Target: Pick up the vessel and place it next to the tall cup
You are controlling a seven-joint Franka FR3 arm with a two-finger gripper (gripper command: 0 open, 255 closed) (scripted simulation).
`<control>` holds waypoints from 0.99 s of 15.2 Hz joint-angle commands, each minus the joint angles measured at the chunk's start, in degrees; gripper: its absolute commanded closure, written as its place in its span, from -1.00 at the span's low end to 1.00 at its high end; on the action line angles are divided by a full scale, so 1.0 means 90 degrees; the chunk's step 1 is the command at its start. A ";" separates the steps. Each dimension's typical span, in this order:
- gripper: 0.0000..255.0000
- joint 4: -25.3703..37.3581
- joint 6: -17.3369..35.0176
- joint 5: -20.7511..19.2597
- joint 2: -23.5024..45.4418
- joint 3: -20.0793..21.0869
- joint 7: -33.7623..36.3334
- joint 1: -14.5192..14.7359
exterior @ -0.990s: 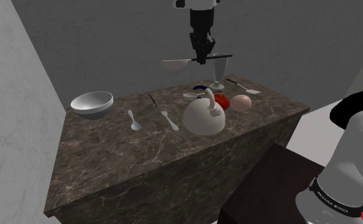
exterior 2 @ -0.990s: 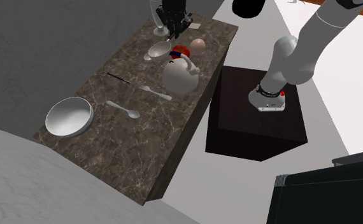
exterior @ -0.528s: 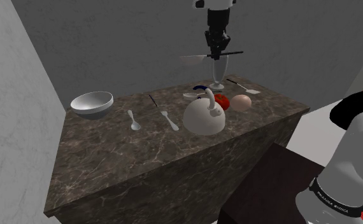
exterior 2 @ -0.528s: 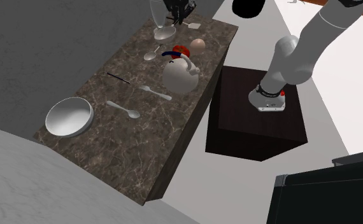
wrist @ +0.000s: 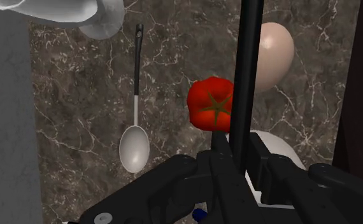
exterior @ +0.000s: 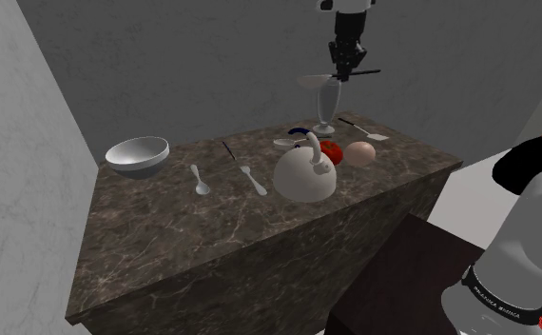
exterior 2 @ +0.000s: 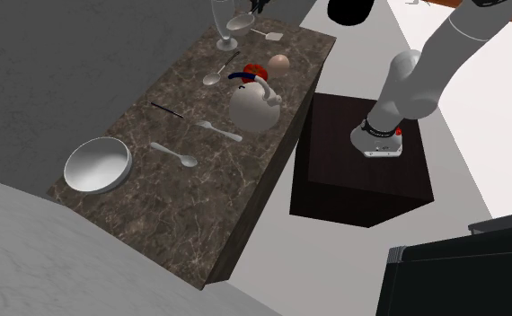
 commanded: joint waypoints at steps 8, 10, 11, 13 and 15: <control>1.00 0.0256 0.0309 0.0115 0.0423 -0.0656 -0.1147 -0.0497; 1.00 0.0054 0.0483 0.0104 0.0396 -0.0657 -0.1124 -0.0498; 1.00 -0.0044 0.0570 0.0099 0.0385 -0.0658 -0.1113 -0.0499; 1.00 -0.0235 0.0742 0.0089 0.0367 -0.0660 -0.1092 -0.0500; 1.00 -0.0419 0.0914 0.0080 0.0356 -0.0662 -0.1072 -0.0503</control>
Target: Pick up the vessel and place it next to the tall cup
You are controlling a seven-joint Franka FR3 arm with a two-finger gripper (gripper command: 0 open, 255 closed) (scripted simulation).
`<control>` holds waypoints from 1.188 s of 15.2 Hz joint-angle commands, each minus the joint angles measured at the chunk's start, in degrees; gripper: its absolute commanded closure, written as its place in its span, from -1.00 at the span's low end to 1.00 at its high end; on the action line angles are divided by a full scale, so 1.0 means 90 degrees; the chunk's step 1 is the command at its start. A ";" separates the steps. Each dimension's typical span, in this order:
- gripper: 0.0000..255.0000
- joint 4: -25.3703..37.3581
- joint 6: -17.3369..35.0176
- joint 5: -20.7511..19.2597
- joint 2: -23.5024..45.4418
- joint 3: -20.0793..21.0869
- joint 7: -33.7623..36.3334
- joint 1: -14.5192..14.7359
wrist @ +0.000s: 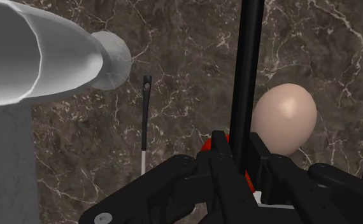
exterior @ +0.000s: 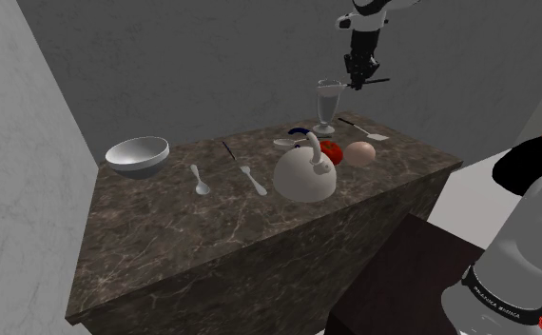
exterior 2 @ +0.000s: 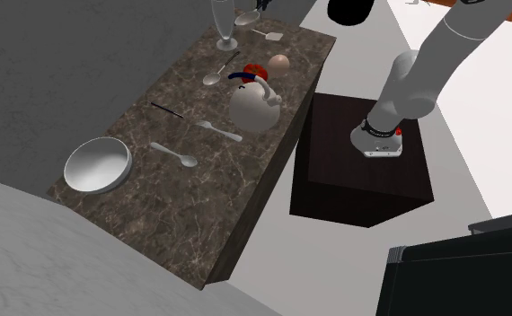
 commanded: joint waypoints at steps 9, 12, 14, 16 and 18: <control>1.00 -0.0846 0.0865 -0.0030 0.0020 -0.0021 0.0083 -0.0017; 1.00 -0.1067 0.1117 -0.0036 0.0052 -0.0029 0.0105 -0.0022; 1.00 -0.1207 0.1285 -0.0038 0.0081 -0.0034 0.0119 -0.0026; 1.00 -0.1342 0.1452 -0.0039 0.0115 -0.0039 0.0131 -0.0030; 1.00 -0.1472 0.1620 -0.0039 0.0154 -0.0045 0.0143 -0.0034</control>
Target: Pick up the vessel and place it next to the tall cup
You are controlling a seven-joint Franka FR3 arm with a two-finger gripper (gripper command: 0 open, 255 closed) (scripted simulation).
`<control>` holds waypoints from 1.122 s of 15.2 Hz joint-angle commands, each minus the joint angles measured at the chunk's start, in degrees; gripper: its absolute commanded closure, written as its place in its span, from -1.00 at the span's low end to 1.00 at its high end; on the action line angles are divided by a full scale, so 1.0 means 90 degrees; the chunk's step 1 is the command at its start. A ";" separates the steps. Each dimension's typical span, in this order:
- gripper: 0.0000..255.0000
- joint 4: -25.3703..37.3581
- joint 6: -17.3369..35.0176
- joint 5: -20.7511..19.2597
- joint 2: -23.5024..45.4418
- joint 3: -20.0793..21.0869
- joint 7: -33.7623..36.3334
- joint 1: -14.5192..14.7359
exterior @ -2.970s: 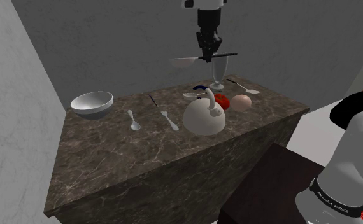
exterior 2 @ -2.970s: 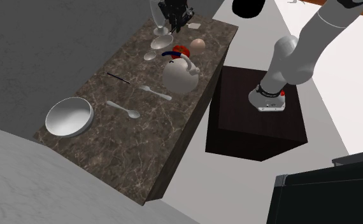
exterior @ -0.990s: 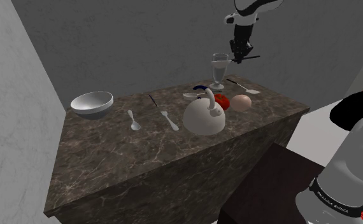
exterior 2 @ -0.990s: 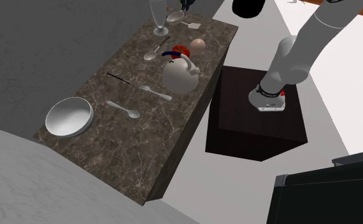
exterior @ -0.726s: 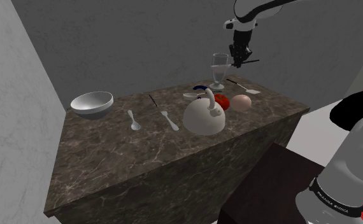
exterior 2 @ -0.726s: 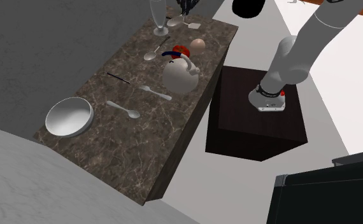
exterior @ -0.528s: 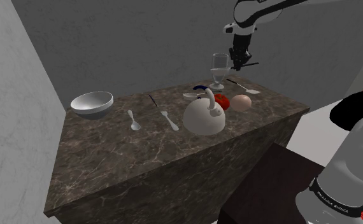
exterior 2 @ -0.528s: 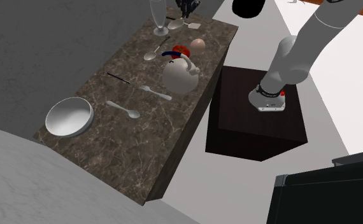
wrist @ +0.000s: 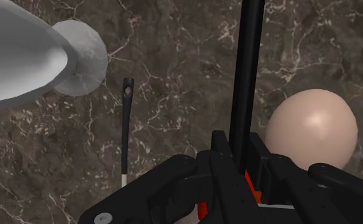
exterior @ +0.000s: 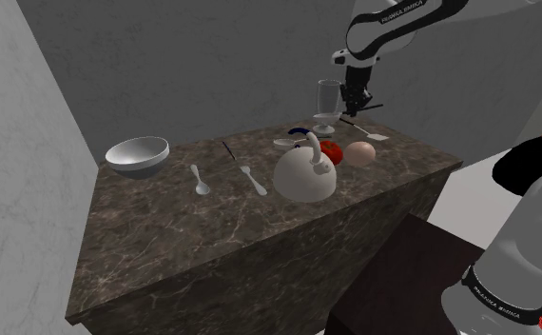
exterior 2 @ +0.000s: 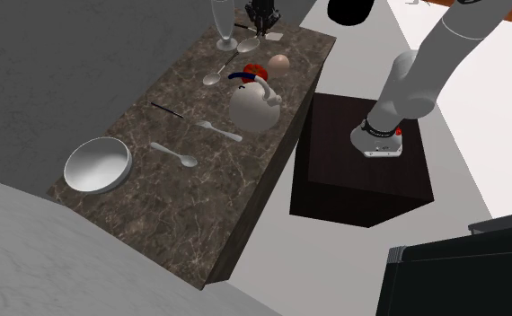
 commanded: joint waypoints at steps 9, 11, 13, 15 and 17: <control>1.00 -0.0585 0.0859 0.0018 0.0278 -0.0031 0.0044 -0.0023; 1.00 -0.0685 0.1027 0.0025 0.0348 -0.0036 0.0051 -0.0027; 1.00 -0.0779 0.1194 0.0034 0.0422 -0.0040 0.0056 -0.0032; 1.00 -0.0867 0.1361 0.0045 0.0503 -0.0044 0.0060 -0.0036; 1.00 -0.0951 0.1527 0.0057 0.0588 -0.0048 0.0064 -0.0041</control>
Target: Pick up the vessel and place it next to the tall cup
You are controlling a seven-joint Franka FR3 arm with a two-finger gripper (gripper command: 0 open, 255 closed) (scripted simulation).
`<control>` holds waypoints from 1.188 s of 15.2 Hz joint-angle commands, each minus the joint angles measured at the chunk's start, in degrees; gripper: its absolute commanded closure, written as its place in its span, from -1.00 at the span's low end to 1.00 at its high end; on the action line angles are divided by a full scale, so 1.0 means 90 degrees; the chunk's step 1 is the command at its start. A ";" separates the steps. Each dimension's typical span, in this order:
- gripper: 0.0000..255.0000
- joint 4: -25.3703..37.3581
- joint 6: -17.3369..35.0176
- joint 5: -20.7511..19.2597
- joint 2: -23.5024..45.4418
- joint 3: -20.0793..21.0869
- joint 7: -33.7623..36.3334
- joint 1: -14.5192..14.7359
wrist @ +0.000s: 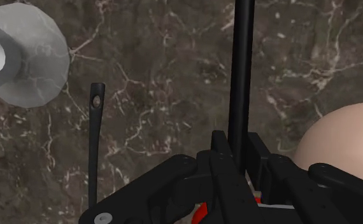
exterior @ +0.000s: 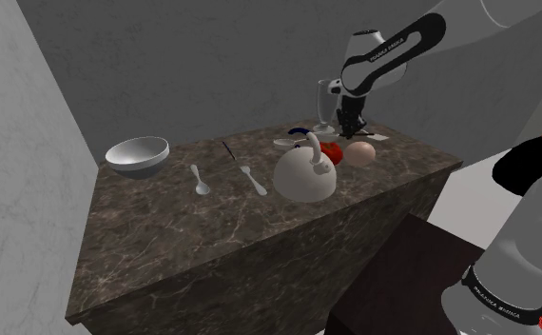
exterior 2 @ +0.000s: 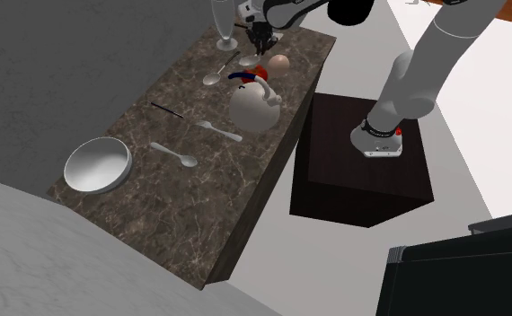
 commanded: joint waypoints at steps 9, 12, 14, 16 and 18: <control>1.00 -0.0337 0.0758 0.0074 0.0441 -0.0001 0.0016 -0.0017; 1.00 -0.0335 0.0758 0.0075 0.0443 -0.0001 0.0016 -0.0017; 1.00 -0.0335 0.0758 0.0074 0.0443 -0.0001 0.0016 -0.0017; 1.00 -0.0335 0.0758 0.0074 0.0443 -0.0001 0.0016 -0.0017; -1.00 -0.0320 0.0724 0.0070 0.0423 0.0001 0.0019 -0.0014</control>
